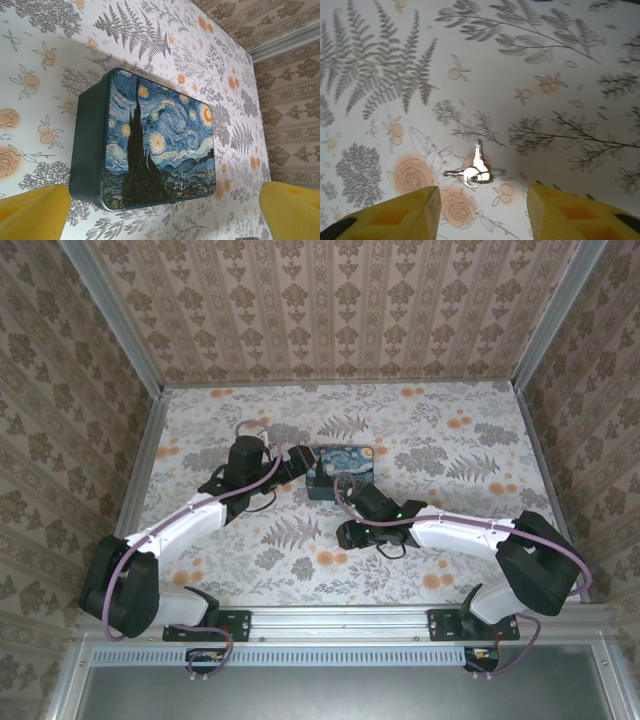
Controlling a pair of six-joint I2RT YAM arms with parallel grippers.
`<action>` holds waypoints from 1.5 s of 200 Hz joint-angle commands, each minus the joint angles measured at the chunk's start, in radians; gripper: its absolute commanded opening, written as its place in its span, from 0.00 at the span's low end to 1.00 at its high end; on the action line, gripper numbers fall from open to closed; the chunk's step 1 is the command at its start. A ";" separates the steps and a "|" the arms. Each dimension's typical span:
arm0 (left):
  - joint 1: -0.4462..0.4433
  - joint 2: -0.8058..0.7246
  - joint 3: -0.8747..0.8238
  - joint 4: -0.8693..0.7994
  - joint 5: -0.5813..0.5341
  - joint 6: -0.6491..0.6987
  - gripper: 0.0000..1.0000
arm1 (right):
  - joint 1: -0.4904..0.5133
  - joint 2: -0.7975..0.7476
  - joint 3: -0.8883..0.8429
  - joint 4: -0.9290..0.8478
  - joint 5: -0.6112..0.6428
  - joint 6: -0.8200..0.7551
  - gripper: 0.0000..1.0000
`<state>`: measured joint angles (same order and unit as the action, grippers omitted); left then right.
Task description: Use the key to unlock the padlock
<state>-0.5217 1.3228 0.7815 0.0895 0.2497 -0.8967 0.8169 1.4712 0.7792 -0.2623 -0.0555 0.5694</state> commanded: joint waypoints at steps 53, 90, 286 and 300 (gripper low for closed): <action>0.053 -0.002 -0.054 0.036 0.011 -0.013 0.99 | 0.057 0.075 0.092 -0.071 0.128 0.183 0.50; 0.103 -0.002 -0.079 0.084 0.050 -0.022 1.00 | 0.086 0.151 0.165 -0.135 0.165 0.211 0.49; 0.249 -0.014 -0.187 0.218 0.203 -0.040 1.00 | 0.160 0.385 0.232 -0.206 0.188 0.309 0.23; 0.249 -0.014 -0.186 0.215 0.203 -0.040 1.00 | 0.162 0.384 0.219 -0.189 0.177 0.311 0.18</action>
<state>-0.2794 1.3228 0.6033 0.2840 0.4309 -0.9245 0.9665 1.7824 1.0370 -0.5018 0.2005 0.8520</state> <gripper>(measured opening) 0.997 0.207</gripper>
